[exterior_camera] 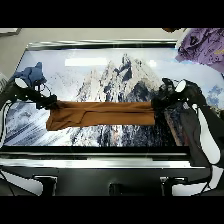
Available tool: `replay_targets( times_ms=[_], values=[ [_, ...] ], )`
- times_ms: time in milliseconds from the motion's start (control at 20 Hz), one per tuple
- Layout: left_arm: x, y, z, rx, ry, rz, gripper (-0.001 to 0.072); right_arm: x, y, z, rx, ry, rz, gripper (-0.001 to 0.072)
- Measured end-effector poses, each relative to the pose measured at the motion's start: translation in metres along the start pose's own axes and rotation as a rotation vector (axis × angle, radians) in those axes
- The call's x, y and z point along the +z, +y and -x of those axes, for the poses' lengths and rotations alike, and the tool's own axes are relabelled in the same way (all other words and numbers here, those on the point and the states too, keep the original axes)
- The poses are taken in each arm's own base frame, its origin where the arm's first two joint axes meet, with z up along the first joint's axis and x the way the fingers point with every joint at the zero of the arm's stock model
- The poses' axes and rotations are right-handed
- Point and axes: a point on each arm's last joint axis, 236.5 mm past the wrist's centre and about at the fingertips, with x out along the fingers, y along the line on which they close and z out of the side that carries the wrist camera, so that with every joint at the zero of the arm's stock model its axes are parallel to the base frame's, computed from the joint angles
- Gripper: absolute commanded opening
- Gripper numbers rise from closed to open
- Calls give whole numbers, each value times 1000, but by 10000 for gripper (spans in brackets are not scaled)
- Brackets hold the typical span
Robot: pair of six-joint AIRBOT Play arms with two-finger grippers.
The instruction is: Fold the clothes and pants, and hang the long-sleeved shirts on hangers.
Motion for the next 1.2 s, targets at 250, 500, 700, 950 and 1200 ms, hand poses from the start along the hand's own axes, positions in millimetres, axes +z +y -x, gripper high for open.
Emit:
replay_targets(
  times_ms=[250, 500, 700, 950, 1200],
  values=[
    [11, -2, -7, 6, -30, -9, 341, 0, 9, -15, 55, 21, -51, 314],
    [24, -4, 13, 20, -63, -23, 411, 12, 9, 13, 131, 17, -116, 554],
    [35, 0, 51, 81, -120, -24, 477, 0, -25, 31, 231, 58, -255, 660],
    [40, -3, 78, 110, -170, -24, 491, -24, -21, 14, 453, 127, -369, 659],
    [38, -3, 84, 119, -171, -17, 492, -21, 9, -9, 559, 138, -367, 650]
  ],
)
